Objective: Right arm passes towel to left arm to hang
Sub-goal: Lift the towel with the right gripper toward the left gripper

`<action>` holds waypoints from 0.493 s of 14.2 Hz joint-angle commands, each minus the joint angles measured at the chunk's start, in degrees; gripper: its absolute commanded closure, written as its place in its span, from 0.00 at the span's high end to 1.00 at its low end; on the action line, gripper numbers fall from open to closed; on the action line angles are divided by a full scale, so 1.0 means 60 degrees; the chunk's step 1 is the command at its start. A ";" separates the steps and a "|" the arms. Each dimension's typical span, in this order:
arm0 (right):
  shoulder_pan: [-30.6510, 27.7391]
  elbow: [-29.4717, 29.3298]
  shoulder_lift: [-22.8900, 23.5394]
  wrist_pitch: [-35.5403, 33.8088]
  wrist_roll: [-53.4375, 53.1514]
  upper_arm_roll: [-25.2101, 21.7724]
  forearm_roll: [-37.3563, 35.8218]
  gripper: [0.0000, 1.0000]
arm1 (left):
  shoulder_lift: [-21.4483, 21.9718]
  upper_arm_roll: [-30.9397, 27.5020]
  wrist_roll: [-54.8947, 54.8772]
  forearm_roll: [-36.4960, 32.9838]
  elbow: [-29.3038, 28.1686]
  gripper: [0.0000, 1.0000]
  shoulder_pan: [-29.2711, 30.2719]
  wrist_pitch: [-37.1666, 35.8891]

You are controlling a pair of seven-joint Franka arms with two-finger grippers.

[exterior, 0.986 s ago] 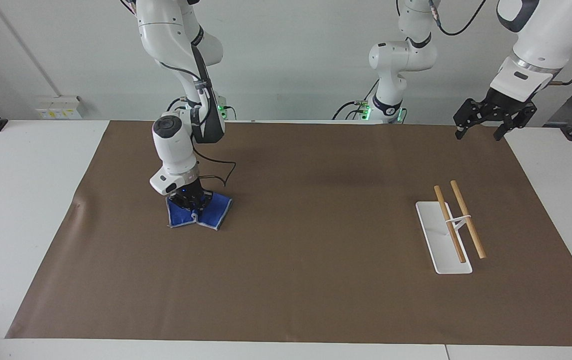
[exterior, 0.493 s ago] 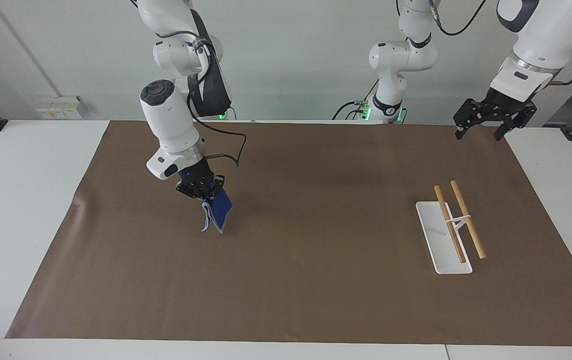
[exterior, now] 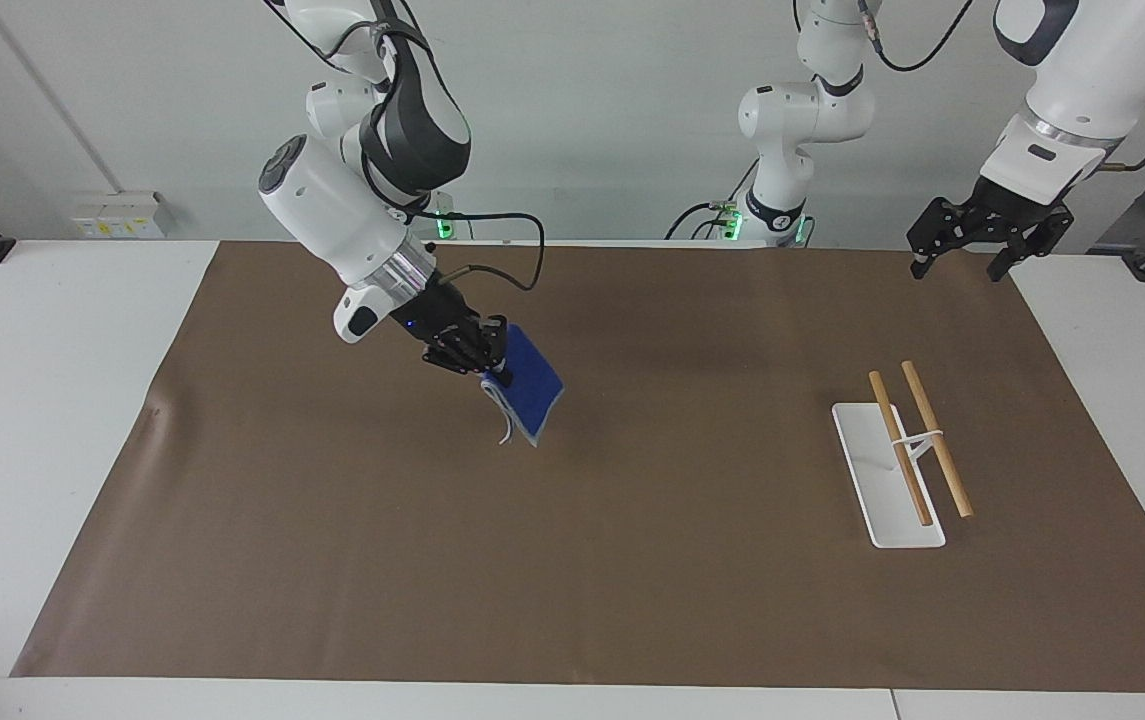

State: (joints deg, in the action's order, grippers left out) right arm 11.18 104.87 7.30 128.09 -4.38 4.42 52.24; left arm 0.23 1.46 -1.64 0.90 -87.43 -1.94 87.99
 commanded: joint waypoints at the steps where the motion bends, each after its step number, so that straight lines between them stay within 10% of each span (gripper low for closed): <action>1: -0.0077 -0.0207 0.0073 -0.0064 0.0770 0.0287 0.2229 0.00 | 0.0313 0.0021 0.0067 0.0041 -0.0399 1.00 -0.0071 0.0158; 7: 0.0068 -0.0164 -0.0074 0.0126 0.1402 0.0801 0.5191 0.00 | 0.1045 0.0138 0.3532 0.1267 -0.2110 1.00 -0.0819 0.1811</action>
State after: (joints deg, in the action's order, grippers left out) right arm 11.38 104.03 7.28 128.26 2.13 8.64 78.58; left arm 2.17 2.86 12.42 4.65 -92.78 -5.15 93.85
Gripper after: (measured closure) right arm 0.956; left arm 0.000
